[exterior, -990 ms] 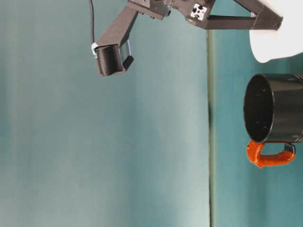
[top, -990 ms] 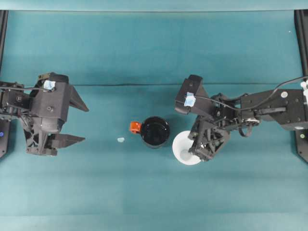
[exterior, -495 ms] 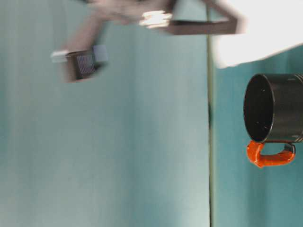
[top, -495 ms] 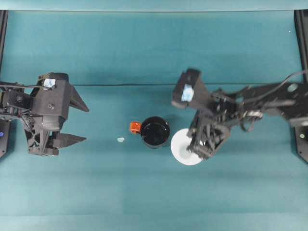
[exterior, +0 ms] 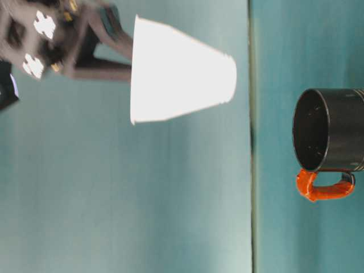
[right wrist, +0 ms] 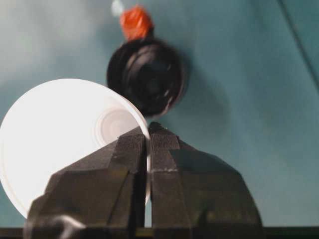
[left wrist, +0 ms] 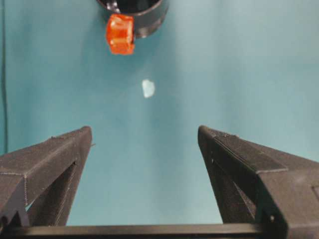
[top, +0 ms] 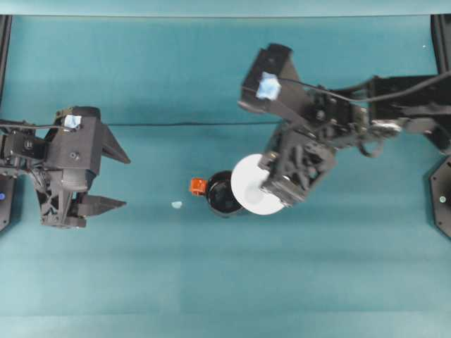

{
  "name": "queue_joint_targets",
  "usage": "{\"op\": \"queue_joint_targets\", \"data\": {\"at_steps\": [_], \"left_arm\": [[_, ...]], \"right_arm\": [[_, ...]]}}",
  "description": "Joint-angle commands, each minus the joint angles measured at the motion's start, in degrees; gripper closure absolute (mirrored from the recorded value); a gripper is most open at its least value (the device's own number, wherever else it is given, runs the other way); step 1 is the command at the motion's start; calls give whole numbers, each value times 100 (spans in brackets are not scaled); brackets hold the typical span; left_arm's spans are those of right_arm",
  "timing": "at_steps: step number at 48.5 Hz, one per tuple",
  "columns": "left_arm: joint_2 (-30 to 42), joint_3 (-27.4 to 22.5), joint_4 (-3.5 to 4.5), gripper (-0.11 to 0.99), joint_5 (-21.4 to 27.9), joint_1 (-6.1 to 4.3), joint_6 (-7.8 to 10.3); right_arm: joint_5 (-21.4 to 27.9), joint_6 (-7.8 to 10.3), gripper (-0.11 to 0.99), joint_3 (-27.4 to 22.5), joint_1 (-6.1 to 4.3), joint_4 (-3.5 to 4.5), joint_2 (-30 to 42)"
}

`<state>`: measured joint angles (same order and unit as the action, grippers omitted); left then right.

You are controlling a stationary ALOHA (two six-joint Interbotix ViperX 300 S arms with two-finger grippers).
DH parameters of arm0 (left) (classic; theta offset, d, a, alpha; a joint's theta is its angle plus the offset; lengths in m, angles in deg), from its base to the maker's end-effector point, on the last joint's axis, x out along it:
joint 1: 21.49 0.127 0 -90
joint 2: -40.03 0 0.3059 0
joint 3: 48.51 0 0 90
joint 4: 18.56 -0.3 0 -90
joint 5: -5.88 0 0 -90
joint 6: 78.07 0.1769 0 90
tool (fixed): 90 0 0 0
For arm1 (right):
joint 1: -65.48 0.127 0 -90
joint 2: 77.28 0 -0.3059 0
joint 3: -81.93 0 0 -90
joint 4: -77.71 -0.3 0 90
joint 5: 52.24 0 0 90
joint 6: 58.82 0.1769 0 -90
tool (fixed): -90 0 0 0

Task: Put the paper cup into the moved red handle cup holder.

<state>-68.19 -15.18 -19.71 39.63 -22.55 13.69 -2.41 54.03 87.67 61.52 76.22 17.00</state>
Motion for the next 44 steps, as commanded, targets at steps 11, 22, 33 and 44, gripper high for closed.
{"op": "queue_joint_targets", "data": {"at_steps": [11,22,33,44], "left_arm": [[-44,-62,-9,-7,-35,-9,-9],[-53,-62,-9,-7,-35,-9,-9],[-35,-62,-9,-7,-35,-9,-9],[-26,-70,-9,-7,-35,-9,-9]], "right_arm": [[-299,-202,99,-299,-141,35,492],[-598,-202,99,-281,-70,35,896],[-914,-202,99,-158,-53,35,1160],[-1063,-202,99,-88,-26,35,1345]]}}
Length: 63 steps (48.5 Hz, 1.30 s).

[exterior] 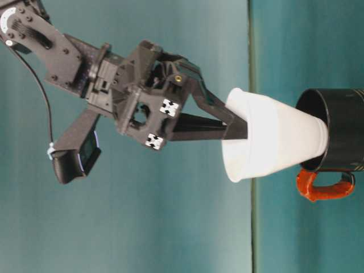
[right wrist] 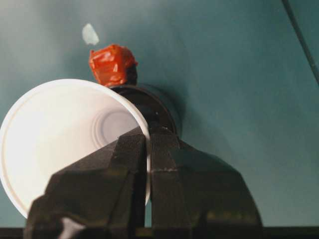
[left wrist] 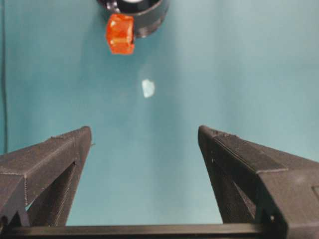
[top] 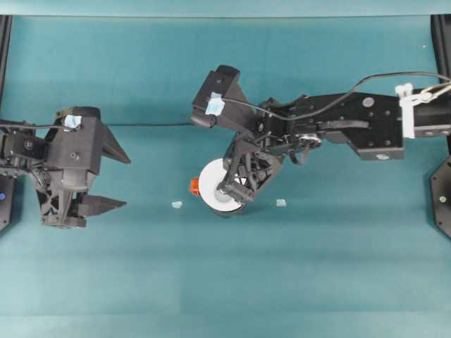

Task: Put the paper cup into the moved red handle cup holder.

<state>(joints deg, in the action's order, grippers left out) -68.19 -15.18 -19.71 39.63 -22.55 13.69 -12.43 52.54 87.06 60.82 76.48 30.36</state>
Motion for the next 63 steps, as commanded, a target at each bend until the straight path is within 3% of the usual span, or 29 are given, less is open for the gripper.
{"op": "queue_joint_targets", "data": {"at_steps": [1,22,51,58,63], "left_arm": [[-26,-70,-18,-7,-35,-9,-9],[-18,-62,-9,-7,-167,-9,0],[-18,-70,-9,-7,-220,9,18],[-26,-70,-9,-7,-229,9,18],[-26,-70,-9,-7,-229,9,18]], "right_arm": [[-62,-62,99,-9,44,9,26],[-343,-62,99,123,44,9,264],[-343,-123,97,114,44,9,334],[-352,-123,93,88,53,-9,325],[-352,-123,81,62,62,-18,308]]}}
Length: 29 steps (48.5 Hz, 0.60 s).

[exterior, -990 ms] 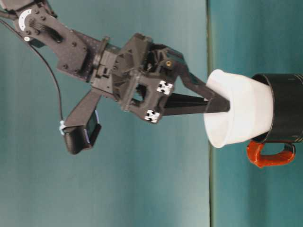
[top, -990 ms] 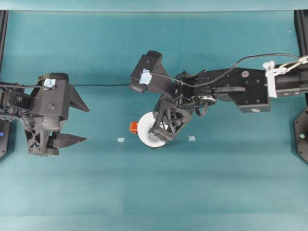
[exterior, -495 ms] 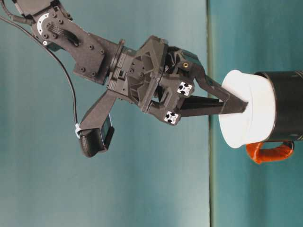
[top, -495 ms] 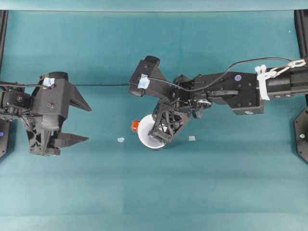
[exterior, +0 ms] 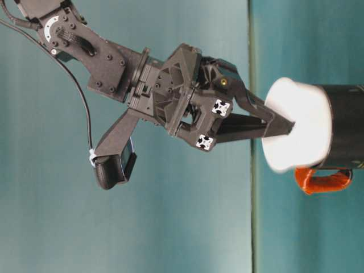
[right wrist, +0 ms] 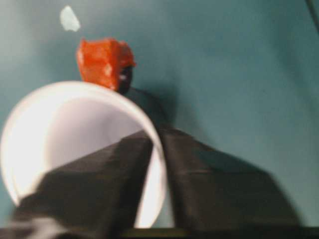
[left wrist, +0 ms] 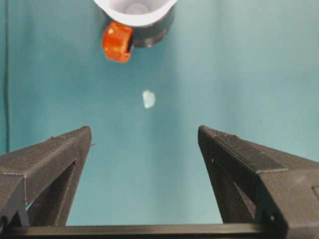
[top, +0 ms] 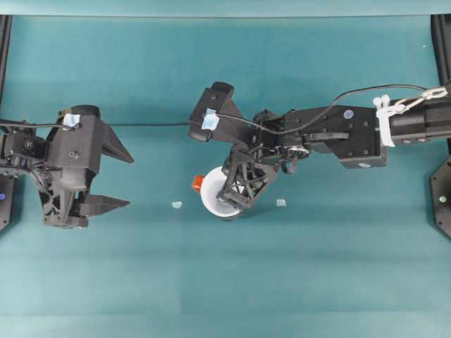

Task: Put the paper cup into the moved red handle cup holder.

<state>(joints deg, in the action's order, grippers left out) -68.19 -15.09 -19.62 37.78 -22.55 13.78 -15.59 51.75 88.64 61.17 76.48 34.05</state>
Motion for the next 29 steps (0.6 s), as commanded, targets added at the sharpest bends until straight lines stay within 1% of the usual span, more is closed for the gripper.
{"op": "queue_joint_targets", "data": {"at_steps": [1,2,3,6,8,9,13,15,16,17,21,26,29], "left_arm": [[-26,-70,-18,-7,-44,9,9],[-26,-70,-18,-7,-44,9,9],[-18,-70,-18,-7,-35,9,9],[-18,-70,-18,-7,-35,9,9],[-18,-70,-26,-7,-44,9,0],[-26,-79,-18,-7,-44,9,9],[-18,-70,-18,-7,-35,9,-9],[-26,-70,-18,-7,-44,9,-9],[-18,-79,-18,-7,-44,9,-9],[-18,-70,-18,-7,-35,9,-9],[-18,-79,-18,-7,-44,9,-9],[-18,-70,-26,-7,-44,9,-9],[-26,-70,-18,-7,-35,9,-9]], "right_arm": [[-35,-44,78,-97,35,-18,-70],[-35,-44,73,-97,26,-18,-79],[-35,-44,69,-97,35,-9,-79],[-35,-53,53,-105,53,-18,-88],[-44,-70,41,-97,70,0,-97],[-53,-79,35,-97,70,9,-97],[-114,-123,9,-105,105,9,-105],[-158,-158,0,-105,123,9,-105],[-176,-176,-3,-105,132,9,-114],[-202,-185,-4,-105,132,9,-123],[-246,-211,0,-105,132,9,-132],[-220,-229,0,-97,132,9,-149],[-193,-237,0,-97,123,18,-176]]}}
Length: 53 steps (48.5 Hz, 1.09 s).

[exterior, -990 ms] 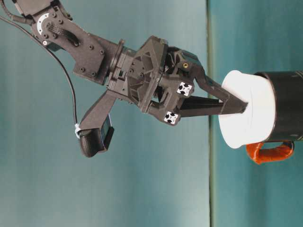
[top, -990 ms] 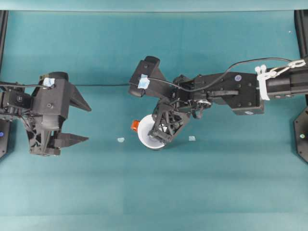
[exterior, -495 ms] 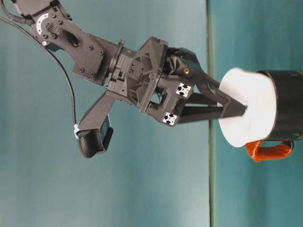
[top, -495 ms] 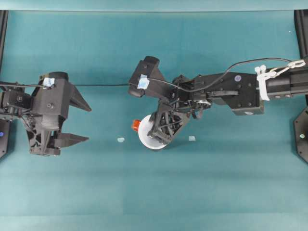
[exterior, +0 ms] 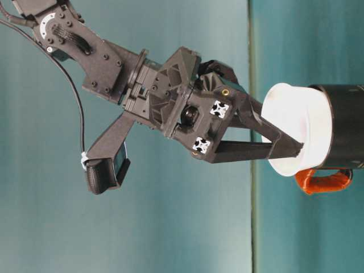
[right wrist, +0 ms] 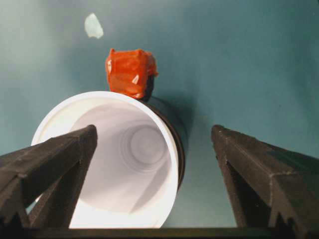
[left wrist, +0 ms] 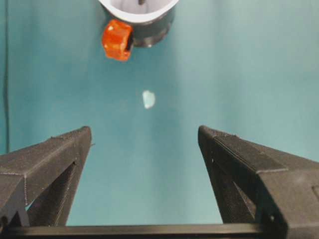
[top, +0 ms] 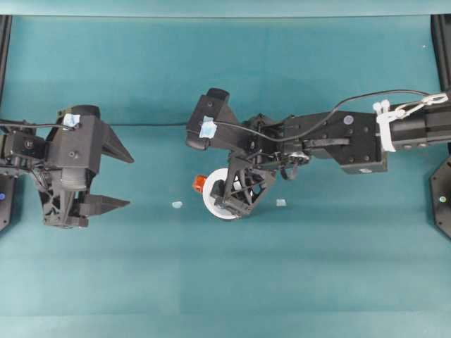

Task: Put the paper cup into the moved red handle cup holder.

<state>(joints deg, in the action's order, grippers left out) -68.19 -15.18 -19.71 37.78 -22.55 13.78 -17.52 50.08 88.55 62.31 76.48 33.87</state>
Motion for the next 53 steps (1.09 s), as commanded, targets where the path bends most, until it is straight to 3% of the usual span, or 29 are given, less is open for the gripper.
{"op": "queue_joint_targets", "data": {"at_steps": [1,8,13,24,31,35,41,53], "left_arm": [[-26,-62,-9,-7,-44,9,-9],[-26,-62,-9,-7,-44,9,-18],[-18,-62,-9,-7,-44,9,-18],[-44,-26,-18,-7,-18,18,-9],[-70,18,-18,-7,-18,26,-9],[-97,35,-9,-7,-18,26,-9],[-132,44,-9,-7,-9,26,-9],[-141,44,-9,-7,-9,26,-18]], "right_arm": [[9,-79,0,-97,0,26,-167],[211,-281,0,-62,-44,220,-404],[272,-387,0,-70,-53,281,-633],[299,-633,0,-35,-18,281,-1169],[211,-1090,1,132,26,281,-1617],[141,-1248,1,255,26,264,-1819],[-9,-1274,0,501,35,272,-2048],[-659,-1266,1,1055,158,272,-2496]]}}
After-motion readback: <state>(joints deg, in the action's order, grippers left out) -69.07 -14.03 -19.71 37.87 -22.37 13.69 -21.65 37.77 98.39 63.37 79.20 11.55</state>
